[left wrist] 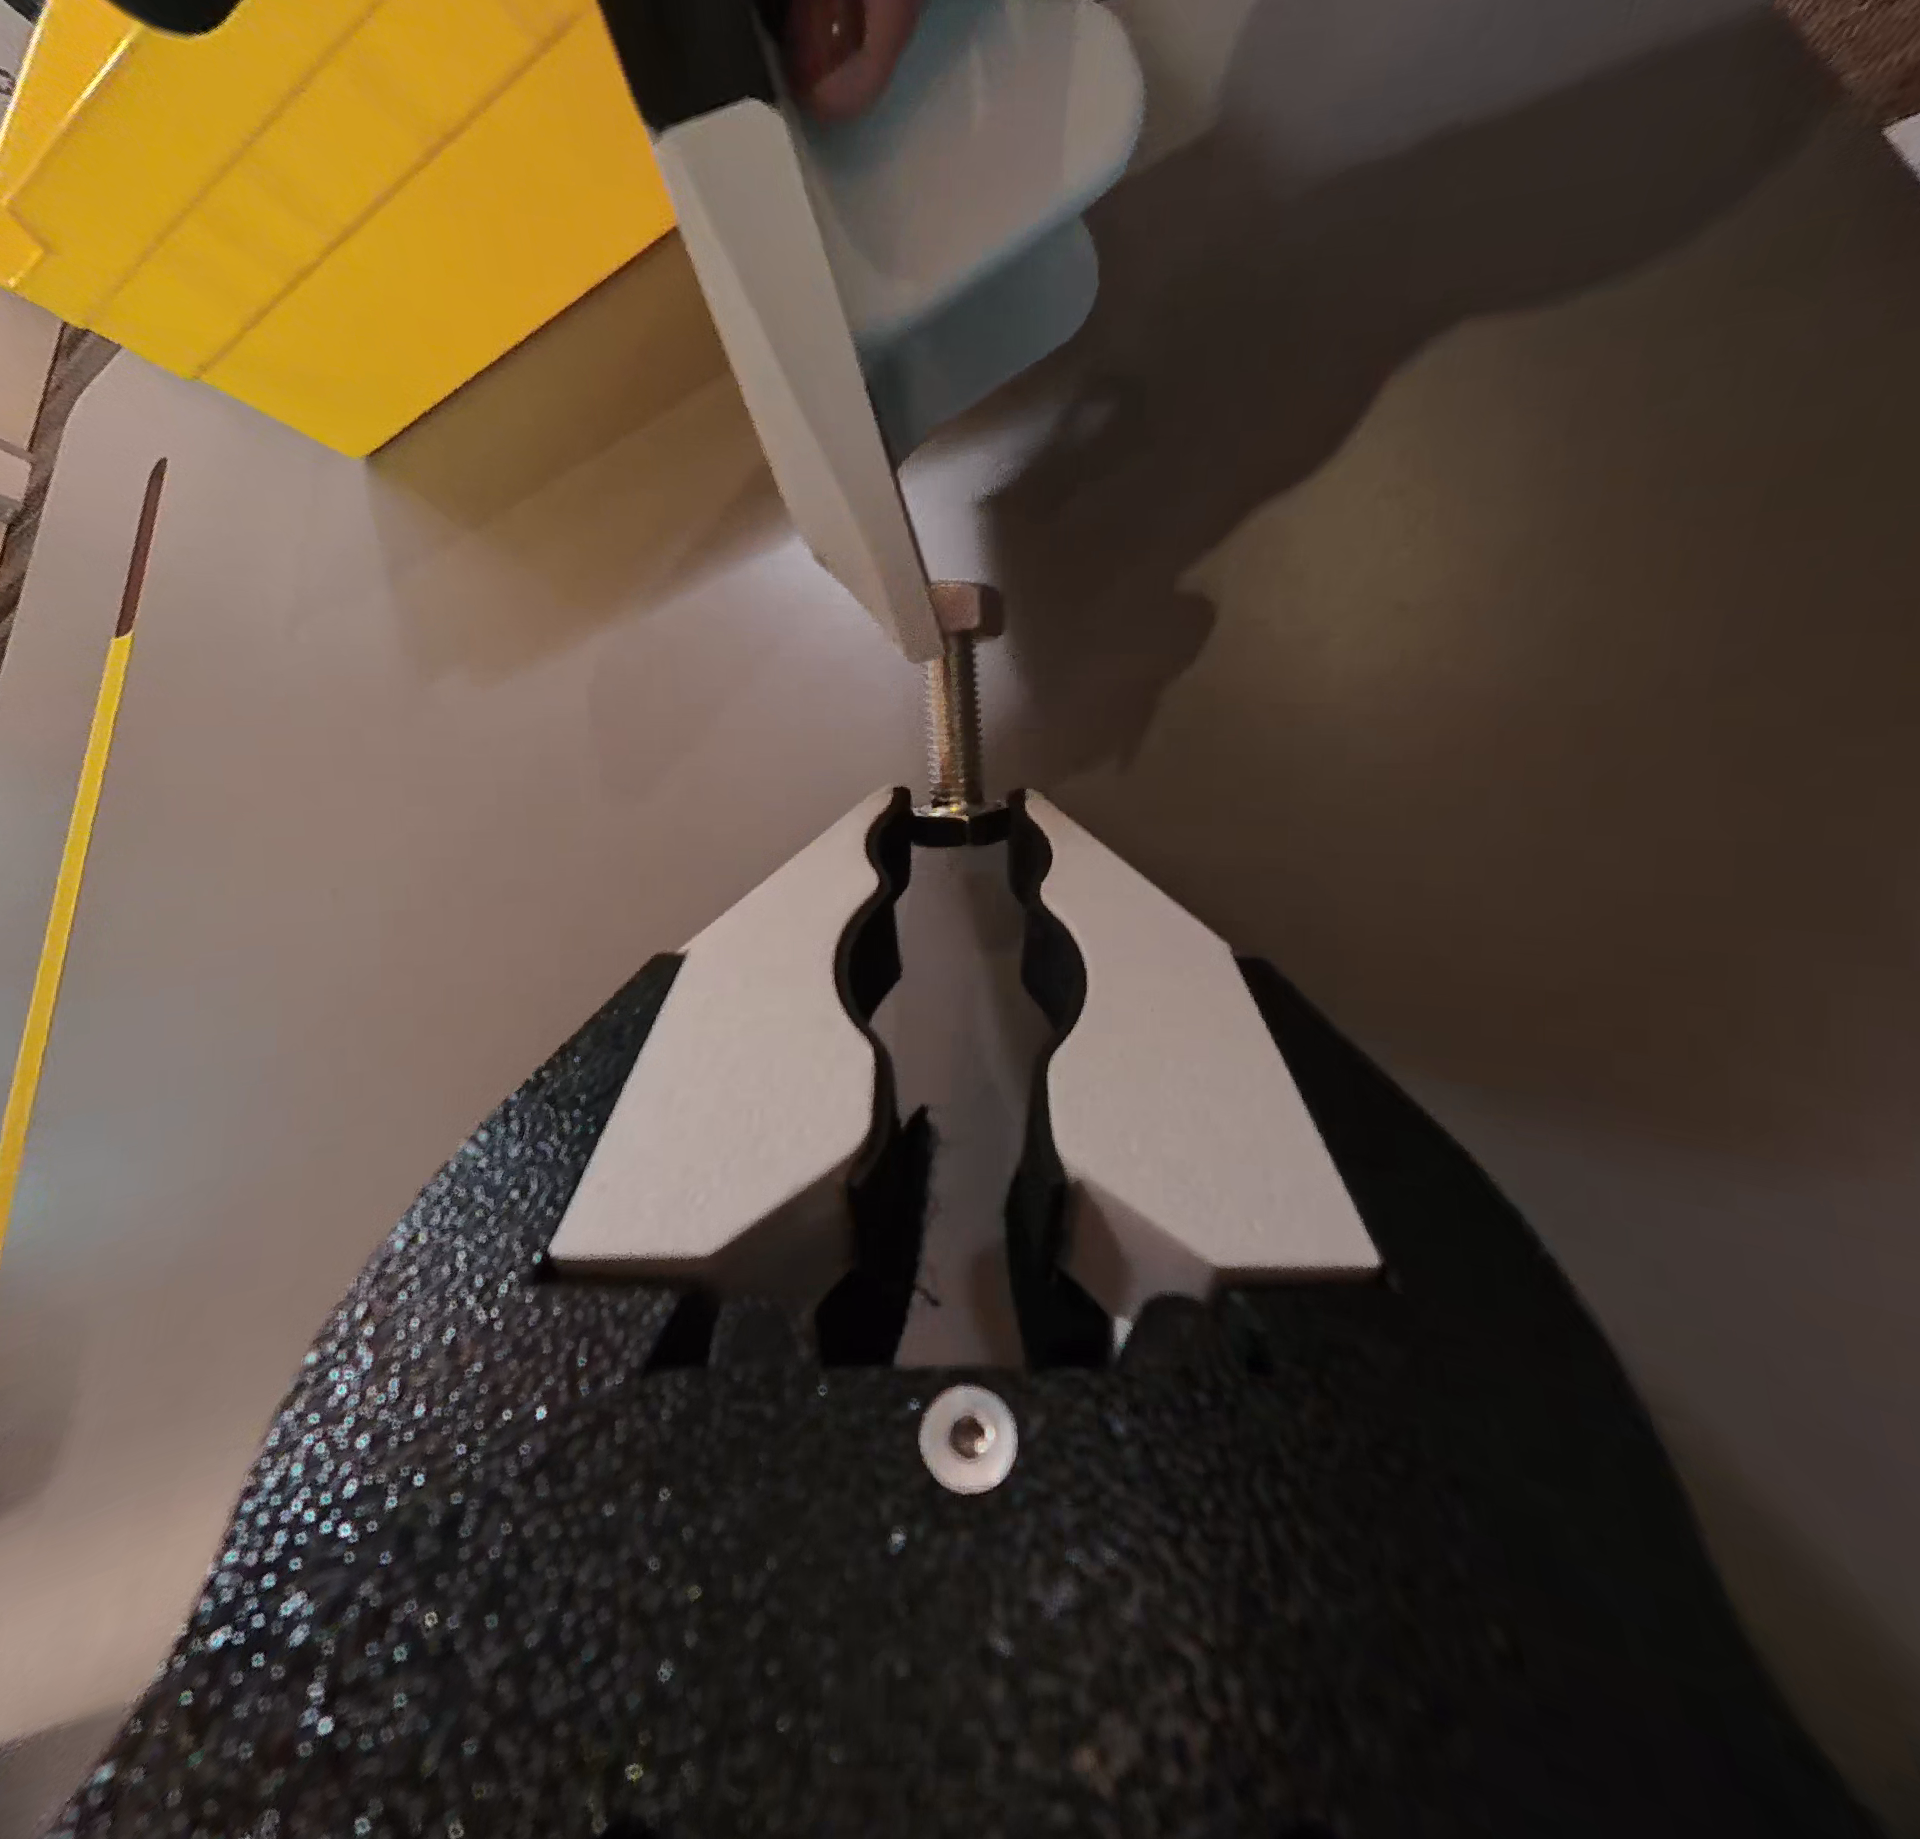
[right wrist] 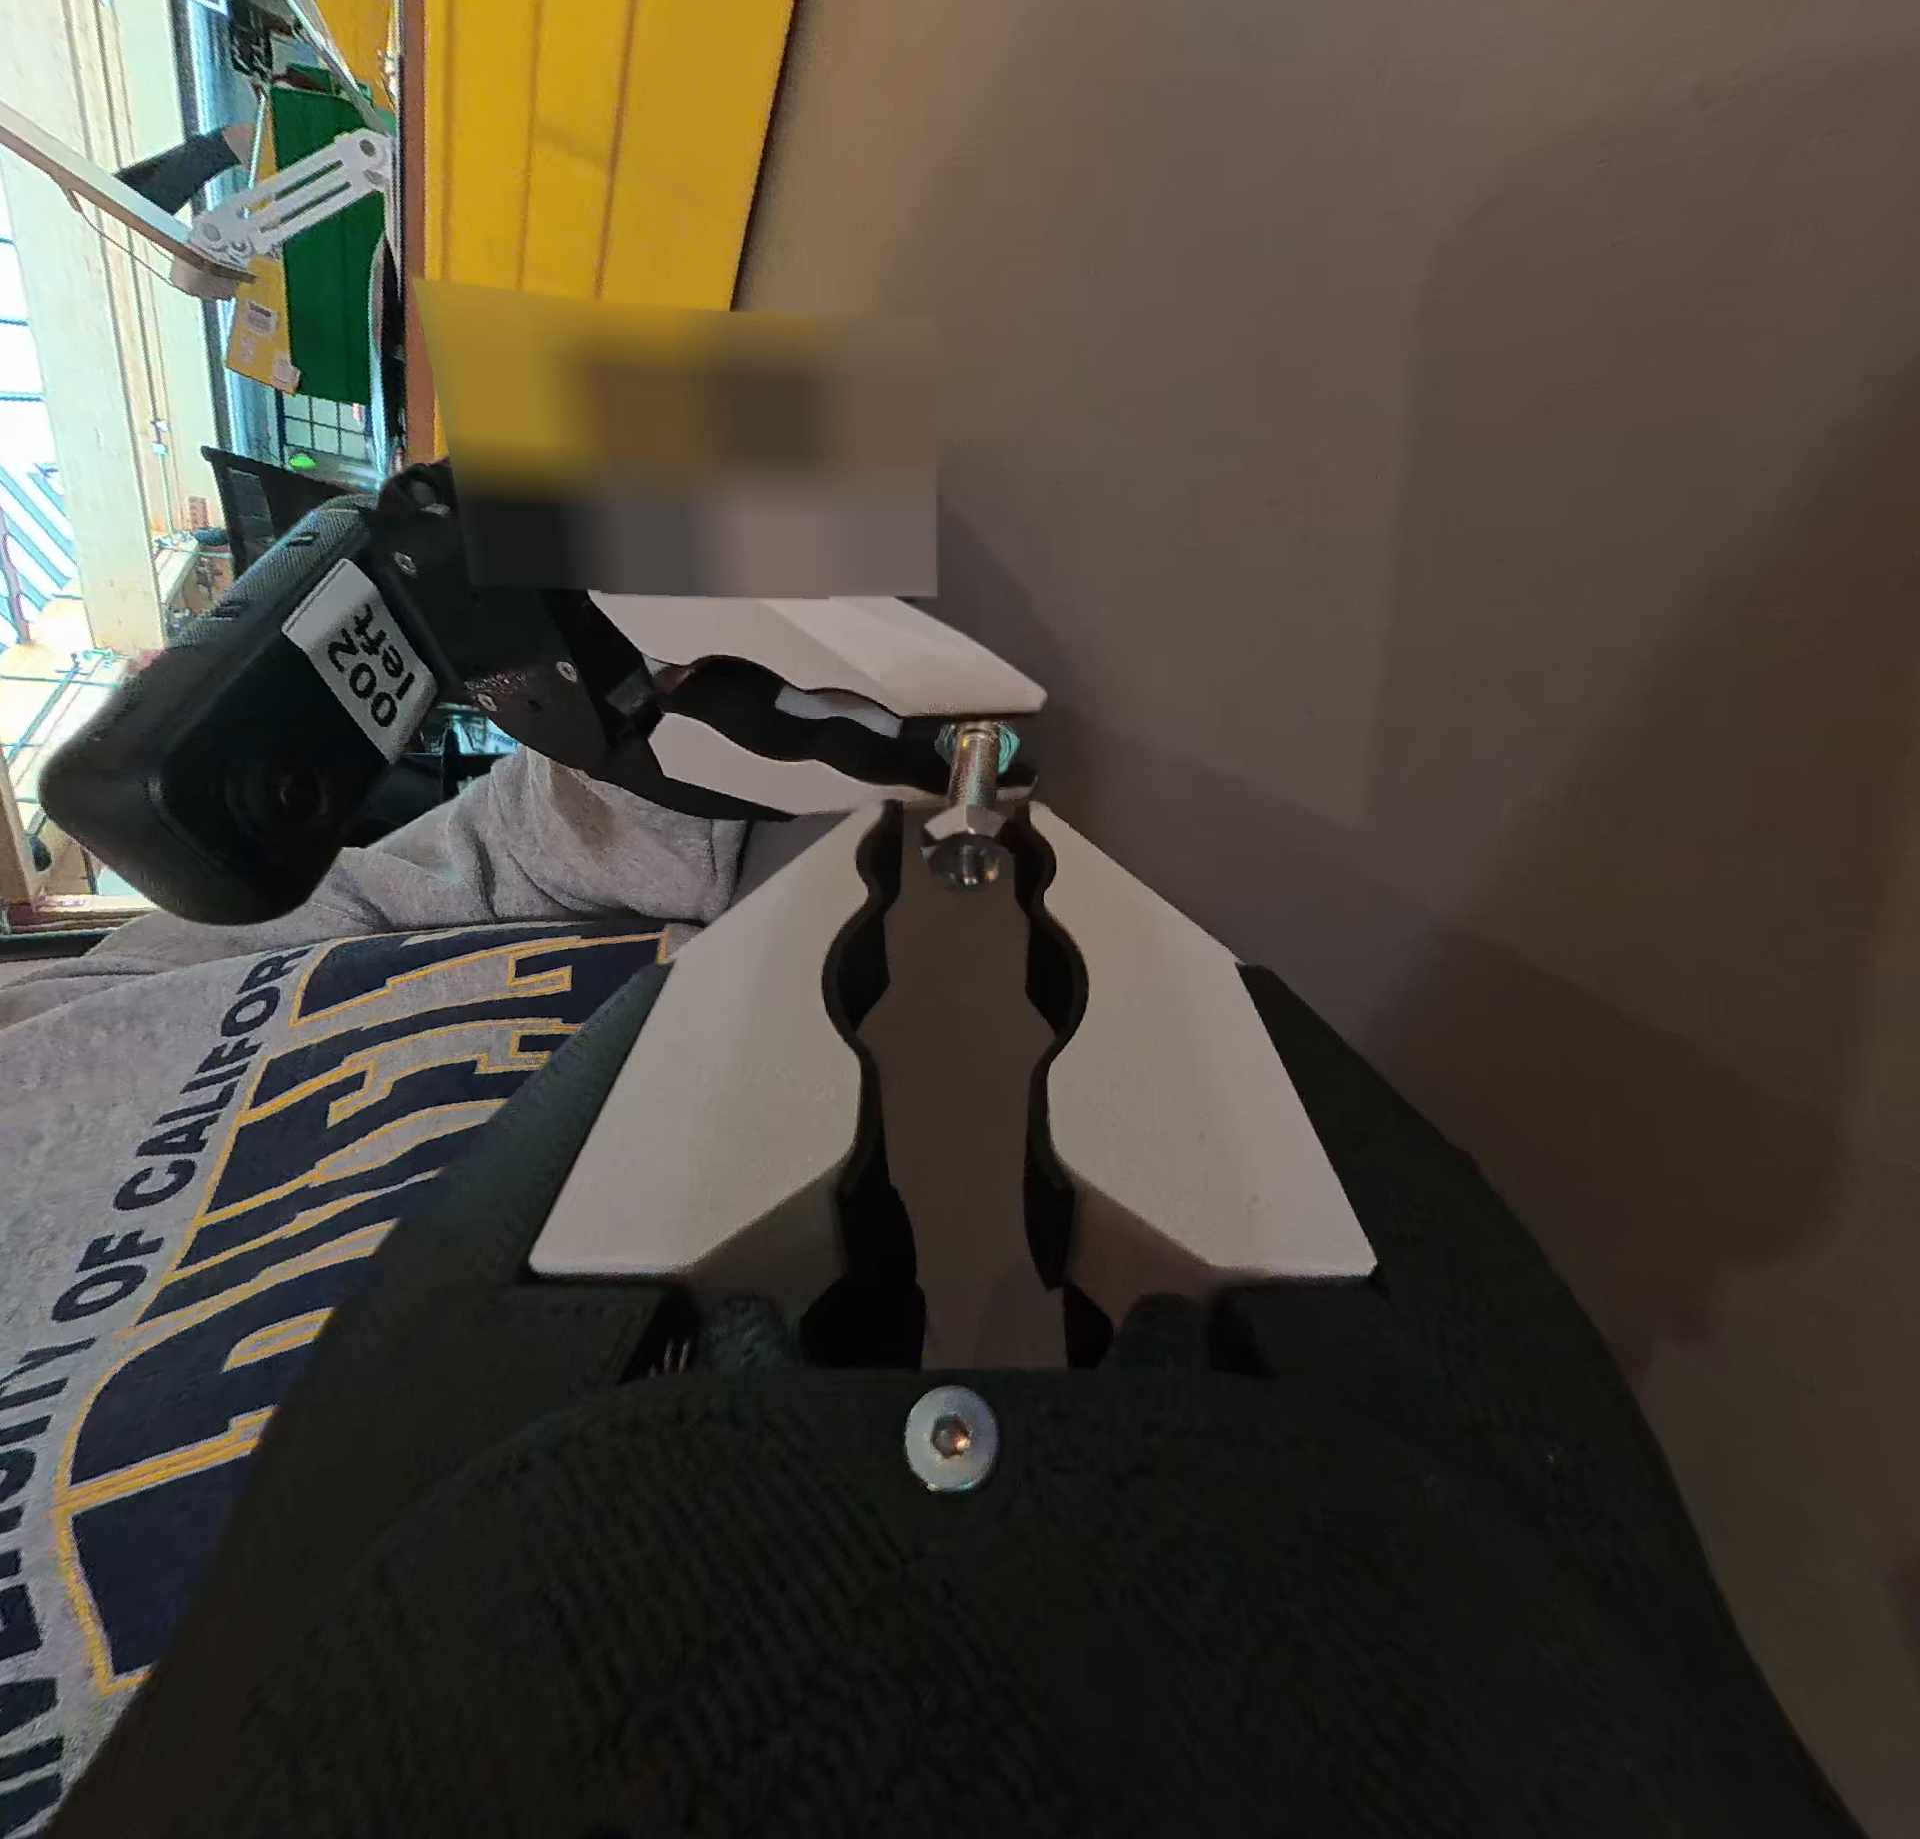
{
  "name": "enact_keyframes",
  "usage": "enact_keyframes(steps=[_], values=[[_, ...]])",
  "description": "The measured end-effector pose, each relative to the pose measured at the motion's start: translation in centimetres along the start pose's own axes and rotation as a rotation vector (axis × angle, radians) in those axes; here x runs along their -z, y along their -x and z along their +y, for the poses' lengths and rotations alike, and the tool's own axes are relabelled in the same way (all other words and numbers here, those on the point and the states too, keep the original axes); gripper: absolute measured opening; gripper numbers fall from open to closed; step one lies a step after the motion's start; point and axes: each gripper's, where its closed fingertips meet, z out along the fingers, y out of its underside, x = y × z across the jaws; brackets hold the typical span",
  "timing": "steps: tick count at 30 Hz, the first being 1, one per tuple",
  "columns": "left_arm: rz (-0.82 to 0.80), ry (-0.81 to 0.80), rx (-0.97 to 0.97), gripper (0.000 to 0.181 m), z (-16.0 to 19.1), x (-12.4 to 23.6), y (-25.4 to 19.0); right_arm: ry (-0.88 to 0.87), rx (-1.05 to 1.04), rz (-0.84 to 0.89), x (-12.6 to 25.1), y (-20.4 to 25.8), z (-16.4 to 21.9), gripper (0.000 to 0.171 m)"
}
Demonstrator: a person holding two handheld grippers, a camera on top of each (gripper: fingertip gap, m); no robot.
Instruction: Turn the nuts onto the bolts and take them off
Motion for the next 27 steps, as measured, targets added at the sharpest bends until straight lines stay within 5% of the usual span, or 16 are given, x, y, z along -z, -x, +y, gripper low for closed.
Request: enact_keyframes(steps=[4, 10, 15, 18, 21, 27], values=[[0.004, -0.001, 0.018, 0.016, 0.1, 0.0, 0.1, -0.013, 0.038, 0.02, 0.1, 0.0, -0.4, 0.025], [-0.116, -0.073, 0.228, 0.016, 0.3, 1.0, 3.5, -0.303, 0.428, -0.027, 1.9, 4.8, -4.6, 0.071], [-0.003, -0.654, 0.499, 0.016, -5.7, 6.2, 5.3, -0.611, 0.889, -0.125, 2.2, 11.3, -6.9, 0.126], [0.083, -0.858, 0.594, 0.016, -7.0, 8.7, 5.8, -0.686, 1.038, -0.277, 1.3, 14.5, -6.6, 0.141], [0.107, -0.89, 0.633, 0.015, -6.7, 9.1, 6.2, -0.692, 1.065, -0.444, 0.5, 16.8, -6.2, 0.143], [0.114, -0.9, 0.67, 0.016, -6.2, 9.1, 6.6, -0.606, 1.096, -0.487, -1.1, 16.7, -6.0, 0.135]])
